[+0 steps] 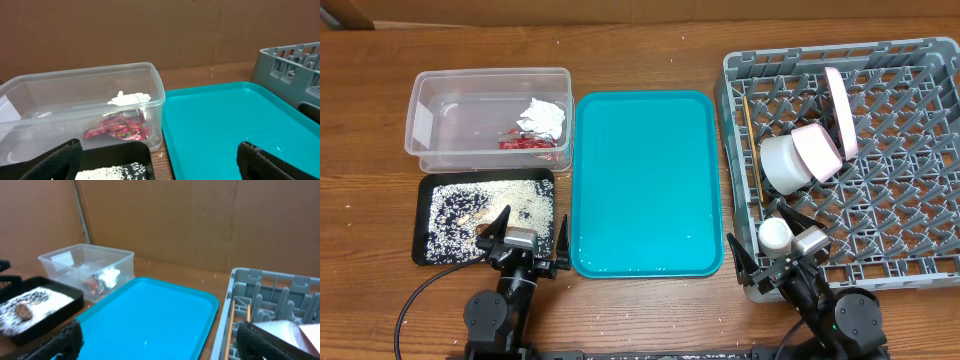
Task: Sort waste into correct bins and load items into the dishwasher
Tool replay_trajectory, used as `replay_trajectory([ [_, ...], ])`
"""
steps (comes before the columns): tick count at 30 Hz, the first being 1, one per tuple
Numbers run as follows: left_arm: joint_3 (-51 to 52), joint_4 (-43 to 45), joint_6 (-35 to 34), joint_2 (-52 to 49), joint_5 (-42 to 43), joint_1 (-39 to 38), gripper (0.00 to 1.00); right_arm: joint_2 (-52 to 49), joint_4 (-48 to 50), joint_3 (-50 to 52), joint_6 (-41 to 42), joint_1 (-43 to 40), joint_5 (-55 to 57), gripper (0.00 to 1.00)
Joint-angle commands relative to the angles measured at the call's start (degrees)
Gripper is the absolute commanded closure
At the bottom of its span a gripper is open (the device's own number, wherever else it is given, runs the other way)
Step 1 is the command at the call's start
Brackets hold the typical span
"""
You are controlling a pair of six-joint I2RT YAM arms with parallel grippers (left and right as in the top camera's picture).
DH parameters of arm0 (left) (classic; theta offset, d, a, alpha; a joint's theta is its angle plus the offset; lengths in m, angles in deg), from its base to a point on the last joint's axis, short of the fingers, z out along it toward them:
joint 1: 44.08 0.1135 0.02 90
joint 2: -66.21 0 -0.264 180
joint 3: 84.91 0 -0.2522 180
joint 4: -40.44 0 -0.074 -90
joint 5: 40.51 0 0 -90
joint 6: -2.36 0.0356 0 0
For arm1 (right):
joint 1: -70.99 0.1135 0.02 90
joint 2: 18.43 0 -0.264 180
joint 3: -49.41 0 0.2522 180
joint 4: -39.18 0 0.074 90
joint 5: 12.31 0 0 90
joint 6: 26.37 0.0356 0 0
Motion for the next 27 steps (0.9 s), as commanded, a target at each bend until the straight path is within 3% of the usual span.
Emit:
replay_trajectory([
  [1, 0.3, 0.0, -0.3, 0.5, 0.2, 0.2, 0.0, 0.7, 5.4, 4.5, 0.0, -1.3, -0.1, 0.0],
  [3, 0.3, 0.0, -0.3, 0.5, 0.2, 0.2, 0.0, 0.7, 10.3, 7.4, 0.0, -1.7, -0.1, 0.0],
  [27, 0.3, 0.0, -0.3, 0.5, 0.2, 0.2, 0.0, 0.5, 6.0, 7.3, 0.0, -1.9, 0.2, 0.0],
])
